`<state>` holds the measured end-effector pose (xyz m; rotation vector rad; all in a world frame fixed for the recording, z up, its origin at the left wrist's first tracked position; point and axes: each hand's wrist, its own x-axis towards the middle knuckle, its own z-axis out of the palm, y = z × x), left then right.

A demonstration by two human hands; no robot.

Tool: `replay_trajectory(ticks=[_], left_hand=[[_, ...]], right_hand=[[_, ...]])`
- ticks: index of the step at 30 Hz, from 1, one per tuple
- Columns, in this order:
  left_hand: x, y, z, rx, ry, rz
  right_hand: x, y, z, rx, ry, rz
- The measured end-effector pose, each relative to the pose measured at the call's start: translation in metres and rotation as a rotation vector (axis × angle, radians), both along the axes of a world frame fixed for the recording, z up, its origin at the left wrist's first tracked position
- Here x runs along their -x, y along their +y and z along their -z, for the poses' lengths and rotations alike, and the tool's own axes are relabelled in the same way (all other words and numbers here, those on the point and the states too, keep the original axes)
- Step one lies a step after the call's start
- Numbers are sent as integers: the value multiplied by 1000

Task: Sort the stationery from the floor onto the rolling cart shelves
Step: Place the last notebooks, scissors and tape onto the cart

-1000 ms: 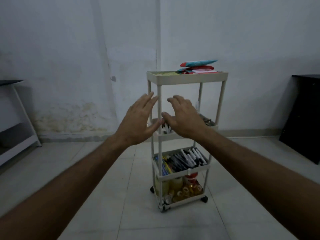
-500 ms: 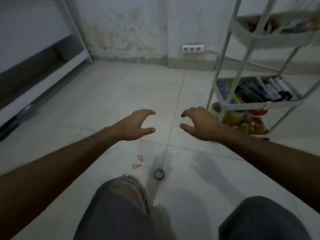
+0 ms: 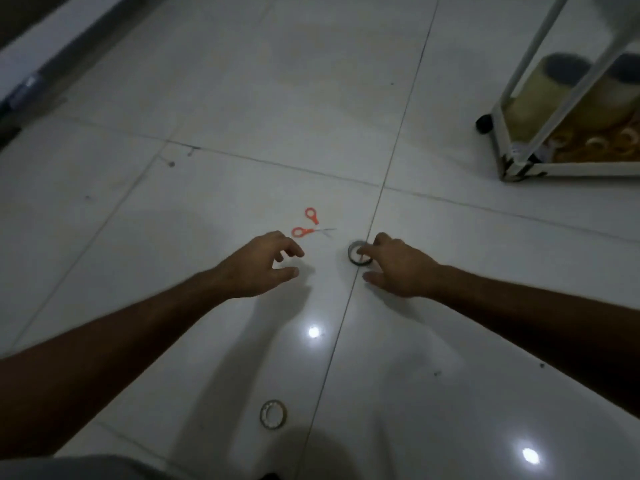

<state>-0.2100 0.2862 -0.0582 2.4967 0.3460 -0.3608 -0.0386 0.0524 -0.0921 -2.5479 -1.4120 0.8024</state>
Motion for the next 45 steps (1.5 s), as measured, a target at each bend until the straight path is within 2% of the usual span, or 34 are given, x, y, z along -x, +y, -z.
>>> replay_trajectory(ticks=[3,7,11,15,18,22,27,35,40,45], left_hand=[[24,-17,14,52,55,2],[64,-37,17,146,100,68],[111,-56,26,162,206,218],[156,-65,52,7,251,438],[170,-68,63,45,227,485],[164,-81,68,135,103,471],[143,-102,60,173,-3,489],[124,-110,50,193,-39,458],[114,-116,46,195,-49,449],[92,-119,46,179,-70,420]], right_hand=[[12,5,29,5,-55,78],[27,-3,41,-93,-93,93],[69,-45,31,-181,49,-21],[123,-108,26,-171,263,-151],[157,-145,26,-142,322,-261],[187,-173,23,-149,338,-282],[219,-193,32,-150,366,-180],[236,-181,41,-129,164,-221],[217,-171,40,-134,146,-82],[182,-166,31,-224,123,130]])
